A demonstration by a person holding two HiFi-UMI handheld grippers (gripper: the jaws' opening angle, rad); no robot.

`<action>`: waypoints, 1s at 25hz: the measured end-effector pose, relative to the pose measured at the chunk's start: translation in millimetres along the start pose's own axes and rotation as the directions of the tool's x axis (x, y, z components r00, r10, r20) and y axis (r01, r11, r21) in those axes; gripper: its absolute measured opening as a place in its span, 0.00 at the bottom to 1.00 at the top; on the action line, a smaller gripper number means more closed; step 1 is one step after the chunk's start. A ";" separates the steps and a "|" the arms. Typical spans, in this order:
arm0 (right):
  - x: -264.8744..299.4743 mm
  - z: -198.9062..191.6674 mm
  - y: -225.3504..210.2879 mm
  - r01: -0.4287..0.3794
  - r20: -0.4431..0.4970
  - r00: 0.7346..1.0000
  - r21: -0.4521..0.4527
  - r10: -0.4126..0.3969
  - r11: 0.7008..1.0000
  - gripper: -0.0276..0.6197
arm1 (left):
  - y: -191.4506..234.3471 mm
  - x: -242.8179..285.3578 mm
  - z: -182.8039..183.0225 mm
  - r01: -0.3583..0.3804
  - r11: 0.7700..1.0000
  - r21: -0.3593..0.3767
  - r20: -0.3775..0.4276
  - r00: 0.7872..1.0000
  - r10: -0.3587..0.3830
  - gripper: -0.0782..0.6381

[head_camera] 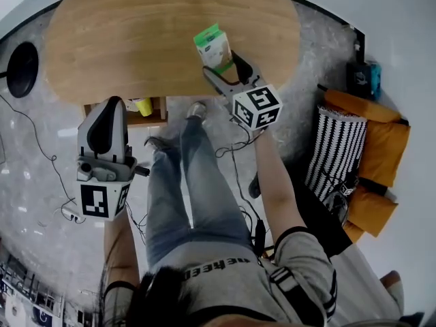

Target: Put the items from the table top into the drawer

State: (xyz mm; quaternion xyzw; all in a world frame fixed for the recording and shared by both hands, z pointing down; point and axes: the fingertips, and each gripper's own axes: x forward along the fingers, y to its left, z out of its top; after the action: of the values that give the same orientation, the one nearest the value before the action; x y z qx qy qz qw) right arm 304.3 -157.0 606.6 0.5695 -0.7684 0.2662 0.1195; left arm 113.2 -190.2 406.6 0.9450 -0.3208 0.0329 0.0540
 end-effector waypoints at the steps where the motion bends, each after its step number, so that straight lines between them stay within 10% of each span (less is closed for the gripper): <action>1: 1.1 0.8 7.4 -0.009 0.002 1.000 0.000 0.009 1.000 0.58 | 2.1 -5.9 1.6 -0.010 1.000 0.000 0.001 1.000 0.010 0.13; 25: 94.5 -80.3 220.2 -0.293 -0.246 0.935 -0.135 0.255 0.946 0.57 | 106.1 -179.1 -13.3 -0.265 0.964 -0.023 0.019 0.964 0.265 0.13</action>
State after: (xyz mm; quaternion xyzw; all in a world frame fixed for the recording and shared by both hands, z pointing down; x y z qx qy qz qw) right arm 57.5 -143.7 659.1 0.4103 -0.8417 0.2769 0.2157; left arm -93.7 -164.3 411.0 0.8933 -0.4453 0.0261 0.0552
